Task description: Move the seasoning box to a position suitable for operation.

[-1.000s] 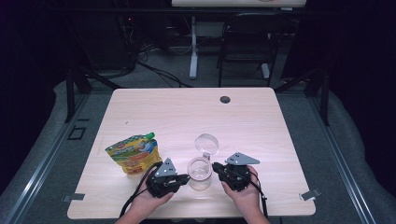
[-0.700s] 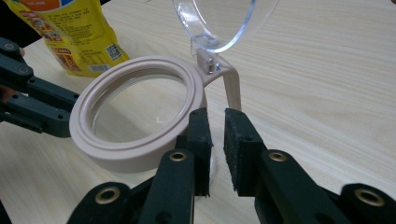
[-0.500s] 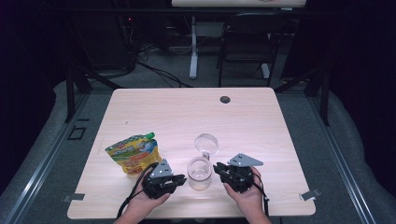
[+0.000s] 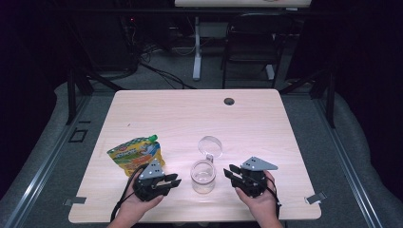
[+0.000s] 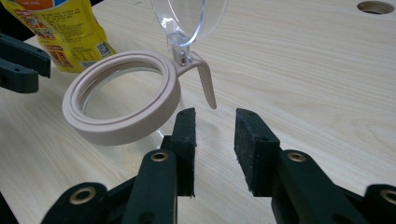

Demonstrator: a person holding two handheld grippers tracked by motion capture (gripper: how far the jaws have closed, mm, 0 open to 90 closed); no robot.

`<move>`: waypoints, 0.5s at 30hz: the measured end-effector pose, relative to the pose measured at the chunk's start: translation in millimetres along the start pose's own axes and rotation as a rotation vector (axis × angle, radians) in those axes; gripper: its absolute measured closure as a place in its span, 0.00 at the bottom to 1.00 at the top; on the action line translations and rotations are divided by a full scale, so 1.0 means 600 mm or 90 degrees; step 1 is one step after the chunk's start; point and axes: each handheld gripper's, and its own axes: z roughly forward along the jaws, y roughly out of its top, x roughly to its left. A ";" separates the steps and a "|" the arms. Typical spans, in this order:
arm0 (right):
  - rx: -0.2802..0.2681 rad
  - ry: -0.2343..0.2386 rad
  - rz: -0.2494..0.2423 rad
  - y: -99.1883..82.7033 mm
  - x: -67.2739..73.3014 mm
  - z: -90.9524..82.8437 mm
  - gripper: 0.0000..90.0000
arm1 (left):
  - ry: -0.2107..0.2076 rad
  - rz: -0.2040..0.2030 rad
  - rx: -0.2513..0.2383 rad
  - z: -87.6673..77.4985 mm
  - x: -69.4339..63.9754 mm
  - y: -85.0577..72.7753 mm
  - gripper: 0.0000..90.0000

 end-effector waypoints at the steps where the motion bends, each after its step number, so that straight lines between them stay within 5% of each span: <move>1: 0.000 0.000 0.000 0.000 0.000 0.000 0.77 | 0.000 0.000 0.000 0.000 0.000 0.000 0.80; 15: 0.002 -0.003 -0.004 -0.002 -0.001 0.003 0.73 | 0.049 -0.026 -0.012 -0.079 0.030 -0.030 0.73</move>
